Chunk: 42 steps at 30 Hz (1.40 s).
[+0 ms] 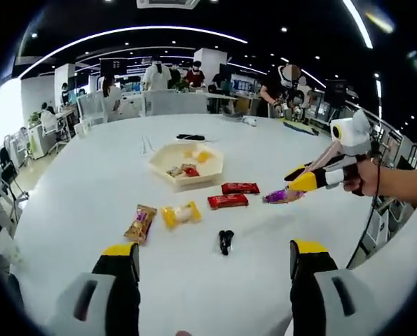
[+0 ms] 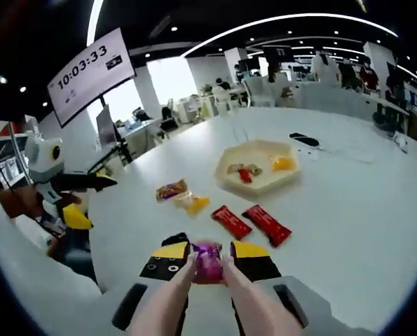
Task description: Place the target food into the container with the food tongs after gripping and lifting it, then release it inside without dropping or visibly crushing the food.
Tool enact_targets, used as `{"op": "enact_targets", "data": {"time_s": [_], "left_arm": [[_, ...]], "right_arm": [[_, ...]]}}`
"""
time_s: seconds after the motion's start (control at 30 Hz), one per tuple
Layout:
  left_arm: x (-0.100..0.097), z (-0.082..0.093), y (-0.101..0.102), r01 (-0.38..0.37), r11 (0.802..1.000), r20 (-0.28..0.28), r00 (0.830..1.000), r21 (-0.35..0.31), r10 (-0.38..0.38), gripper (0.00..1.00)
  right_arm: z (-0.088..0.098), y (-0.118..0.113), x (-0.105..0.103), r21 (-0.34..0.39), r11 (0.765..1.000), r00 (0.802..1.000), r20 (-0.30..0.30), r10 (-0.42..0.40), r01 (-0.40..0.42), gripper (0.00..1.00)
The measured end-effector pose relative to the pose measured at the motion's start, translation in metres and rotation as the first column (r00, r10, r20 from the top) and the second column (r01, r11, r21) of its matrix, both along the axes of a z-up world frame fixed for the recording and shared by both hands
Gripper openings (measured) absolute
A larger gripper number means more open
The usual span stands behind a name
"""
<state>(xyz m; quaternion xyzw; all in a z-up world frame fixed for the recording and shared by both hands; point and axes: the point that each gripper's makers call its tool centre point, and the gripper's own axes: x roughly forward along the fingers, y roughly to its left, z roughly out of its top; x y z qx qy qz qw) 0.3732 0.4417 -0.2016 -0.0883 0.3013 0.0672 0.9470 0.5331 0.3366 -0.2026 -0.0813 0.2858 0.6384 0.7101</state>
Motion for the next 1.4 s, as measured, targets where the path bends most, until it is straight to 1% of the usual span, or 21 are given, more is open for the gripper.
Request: {"op": "enact_targets", "data": {"time_s": [0.13,0.2,0.3,0.33,0.43,0.5,0.53,0.57,0.6,0.73,0.8,0.83,0.97,1.03,1.07,1.1,1.13,1.2,1.23,1.3,1.4], "left_arm": [[-0.003,-0.001,0.001,0.0,1.0,-0.01,1.0,0.003,0.0,0.89],[-0.002,0.002,0.006,-0.013,1.0,0.008,1.0,0.008,0.013,0.89],[-0.002,0.004,0.008,-0.034,0.999,0.015,0.999,0.007,0.034,0.89],[-0.002,0.005,0.007,-0.034,0.999,0.017,0.999,0.005,0.034,0.89],[-0.004,0.003,0.007,-0.029,1.0,0.012,1.0,0.009,0.029,0.89],[-0.005,0.0,0.008,-0.025,1.0,0.002,1.0,0.0,0.025,0.89],[-0.005,-0.002,0.008,-0.021,1.0,-0.006,1.0,-0.005,0.021,0.89],[-0.005,-0.002,0.007,-0.015,1.0,-0.007,1.0,-0.001,0.015,0.89],[-0.004,-0.001,0.006,-0.01,1.0,-0.008,1.0,0.002,0.01,0.89],[-0.003,-0.005,0.007,-0.023,1.0,-0.013,1.0,-0.005,0.023,0.89],[-0.003,-0.006,0.001,-0.011,1.0,-0.02,1.0,-0.01,0.011,0.89],[-0.004,-0.007,-0.001,-0.001,1.0,-0.026,1.0,-0.007,0.001,0.89],[-0.006,-0.008,-0.002,0.017,1.0,-0.049,0.999,0.003,-0.016,0.89],[-0.007,-0.004,0.004,0.008,1.0,-0.044,0.999,0.013,-0.008,0.89],[-0.007,-0.002,0.007,-0.006,1.0,-0.035,0.999,0.01,0.007,0.89],[-0.008,-0.002,0.009,-0.019,1.0,-0.034,0.999,0.005,0.019,0.89],[-0.009,-0.003,0.009,-0.023,1.0,-0.034,0.999,0.004,0.024,0.89],[-0.011,-0.005,0.008,-0.02,1.0,-0.042,0.999,0.004,0.02,0.89],[-0.013,-0.006,0.007,-0.013,1.0,-0.048,0.999,0.008,0.013,0.89],[-0.013,-0.006,0.005,-0.009,1.0,-0.052,0.999,0.009,0.009,0.88],[-0.014,-0.006,0.007,-0.011,1.0,-0.048,0.999,0.002,0.011,0.89]], "right_arm": [[0.006,0.009,0.01,0.013,1.0,1.0,0.024,-0.005,0.005,0.21],[-0.002,0.009,0.014,-0.019,1.0,0.999,0.044,0.007,-0.006,0.22],[-0.021,-0.001,0.007,-0.096,0.995,0.999,0.02,0.032,-0.03,0.24],[-0.022,-0.004,0.007,-0.097,0.995,0.999,0.043,0.033,-0.029,0.25],[-0.036,-0.018,0.0,-0.119,0.992,0.997,0.052,0.055,-0.048,0.25],[-0.048,-0.025,-0.005,-0.132,0.987,0.993,0.067,0.096,-0.086,0.25],[-0.053,-0.028,-0.008,-0.142,0.985,0.991,0.07,0.113,-0.102,0.25],[-0.059,-0.031,-0.01,-0.162,0.978,0.983,0.106,0.151,-0.133,0.25],[-0.062,-0.032,-0.012,-0.166,0.974,0.978,0.119,0.174,-0.153,0.25],[-0.075,-0.032,-0.019,-0.193,0.959,0.96,0.149,0.236,-0.206,0.25],[-0.076,-0.031,-0.021,-0.189,0.957,0.954,0.16,0.253,-0.222,0.25],[-0.073,-0.026,-0.024,-0.151,0.957,0.948,0.17,0.271,-0.247,0.25],[-0.073,-0.022,-0.028,-0.149,0.952,0.942,0.166,0.291,-0.268,0.25],[-0.076,-0.019,-0.029,-0.155,0.95,0.941,0.165,0.297,-0.272,0.26],[-0.084,-0.02,-0.029,-0.182,0.943,0.934,0.179,0.309,-0.277,0.25],[-0.087,-0.02,-0.028,-0.191,0.942,0.935,0.176,0.309,-0.276,0.25],[-0.084,-0.021,-0.028,-0.177,0.947,0.937,0.182,0.299,-0.268,0.24],[-0.084,-0.023,-0.018,-0.196,0.963,0.971,0.118,0.208,-0.182,0.21],[-0.082,-0.021,-0.016,-0.185,0.966,0.968,0.136,0.21,-0.183,0.2],[-0.085,-0.021,-0.017,-0.197,0.961,0.961,0.159,0.225,-0.193,0.19],[-0.084,-0.02,-0.02,-0.191,0.965,0.968,0.139,0.208,-0.18,0.19]]}}
